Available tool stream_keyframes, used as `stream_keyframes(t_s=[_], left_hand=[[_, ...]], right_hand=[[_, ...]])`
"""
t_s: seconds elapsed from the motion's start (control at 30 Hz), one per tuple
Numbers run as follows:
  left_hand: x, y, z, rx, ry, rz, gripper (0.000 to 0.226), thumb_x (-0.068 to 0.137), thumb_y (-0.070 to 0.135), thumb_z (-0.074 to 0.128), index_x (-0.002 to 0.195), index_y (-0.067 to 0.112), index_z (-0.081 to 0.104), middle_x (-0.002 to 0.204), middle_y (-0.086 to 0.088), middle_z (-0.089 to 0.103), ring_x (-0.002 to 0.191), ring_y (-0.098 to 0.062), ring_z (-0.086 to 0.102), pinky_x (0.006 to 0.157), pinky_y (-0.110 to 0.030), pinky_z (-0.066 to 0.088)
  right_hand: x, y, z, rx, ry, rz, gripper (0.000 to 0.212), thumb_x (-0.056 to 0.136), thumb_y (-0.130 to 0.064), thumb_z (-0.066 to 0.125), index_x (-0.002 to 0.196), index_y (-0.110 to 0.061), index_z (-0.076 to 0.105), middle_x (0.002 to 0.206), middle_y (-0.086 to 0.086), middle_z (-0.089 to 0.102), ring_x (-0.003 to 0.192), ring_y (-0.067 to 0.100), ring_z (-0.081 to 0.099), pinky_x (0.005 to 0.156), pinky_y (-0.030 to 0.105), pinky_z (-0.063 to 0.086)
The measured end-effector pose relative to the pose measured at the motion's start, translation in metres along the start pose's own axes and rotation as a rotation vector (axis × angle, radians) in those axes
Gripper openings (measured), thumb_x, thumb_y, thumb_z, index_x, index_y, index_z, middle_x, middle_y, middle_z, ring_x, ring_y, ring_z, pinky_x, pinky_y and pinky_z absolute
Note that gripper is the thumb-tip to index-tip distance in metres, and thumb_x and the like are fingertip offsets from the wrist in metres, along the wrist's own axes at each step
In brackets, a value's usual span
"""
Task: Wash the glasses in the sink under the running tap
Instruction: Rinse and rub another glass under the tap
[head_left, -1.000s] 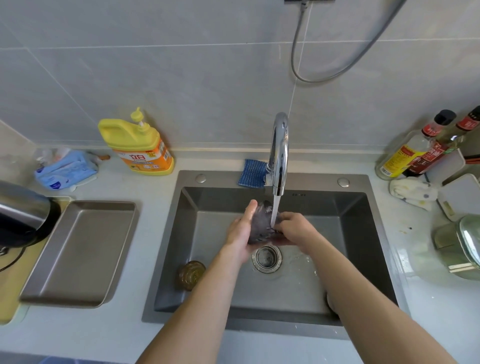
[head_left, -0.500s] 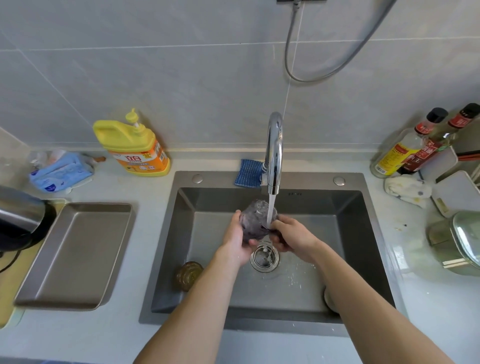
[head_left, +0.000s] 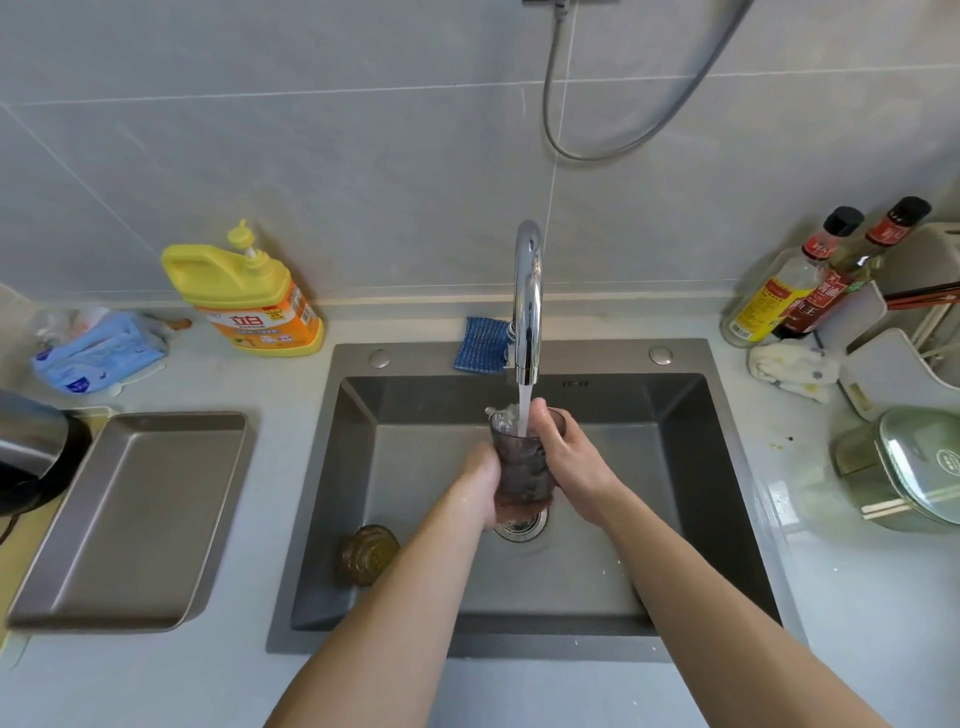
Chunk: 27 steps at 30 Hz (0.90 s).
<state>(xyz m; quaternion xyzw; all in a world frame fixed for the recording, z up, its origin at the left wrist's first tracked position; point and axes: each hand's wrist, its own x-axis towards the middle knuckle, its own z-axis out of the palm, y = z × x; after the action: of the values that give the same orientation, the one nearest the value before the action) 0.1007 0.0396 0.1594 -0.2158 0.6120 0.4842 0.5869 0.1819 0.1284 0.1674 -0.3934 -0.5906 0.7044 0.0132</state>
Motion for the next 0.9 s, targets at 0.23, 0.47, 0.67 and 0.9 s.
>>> stream_keyframes(t_s=[0.23, 0.47, 0.67, 0.9], left_hand=[[0.002, -0.002, 0.026, 0.218, 0.223, 0.474, 0.079, 0.092, 0.079, 0.042, 0.138, 0.015, 0.052, 0.131, -0.001, 0.063, 0.114, -0.024, 0.063, 0.100, -0.040, 0.050], [0.025, -0.003, 0.005, -0.299, -0.051, 0.250, 0.099, 0.062, 0.084, 0.077, 0.130, 0.013, 0.069, 0.117, -0.017, 0.077, 0.104, -0.034, 0.076, 0.093, -0.050, 0.061], [0.013, 0.002, -0.003, -0.005, 0.240, 0.389, 0.050, 0.099, 0.060, 0.055, 0.094, 0.014, 0.074, 0.094, -0.005, 0.076, 0.095, -0.024, 0.072, 0.094, -0.041, 0.057], [0.010, 0.002, -0.011, -0.143, 0.310, 0.418, 0.044, 0.107, 0.042, 0.049, 0.099, 0.006, 0.072, 0.101, -0.015, 0.077, 0.089, -0.029, 0.073, 0.087, -0.043, 0.061]], right_hand=[[0.013, 0.012, 0.000, -0.303, 0.128, 0.018, 0.073, 0.097, -0.072, 0.033, 0.126, -0.005, 0.042, 0.119, 0.009, 0.056, 0.118, 0.029, 0.060, 0.091, 0.036, 0.043], [0.006, 0.017, 0.002, -0.331, 0.092, -0.214, 0.077, 0.074, -0.064, 0.070, 0.143, -0.038, 0.049, 0.134, -0.001, 0.053, 0.131, 0.019, 0.048, 0.113, 0.041, 0.043], [0.005, 0.014, 0.010, -0.331, 0.231, -0.333, 0.034, 0.092, -0.052, 0.069, 0.120, -0.033, 0.063, 0.115, -0.007, 0.058, 0.105, 0.012, 0.058, 0.091, 0.029, 0.048], [0.003, 0.014, 0.024, -0.097, 0.212, -0.303, 0.032, 0.094, -0.047, 0.072, 0.119, -0.031, 0.060, 0.113, -0.010, 0.069, 0.106, 0.008, 0.066, 0.095, 0.031, 0.054]])
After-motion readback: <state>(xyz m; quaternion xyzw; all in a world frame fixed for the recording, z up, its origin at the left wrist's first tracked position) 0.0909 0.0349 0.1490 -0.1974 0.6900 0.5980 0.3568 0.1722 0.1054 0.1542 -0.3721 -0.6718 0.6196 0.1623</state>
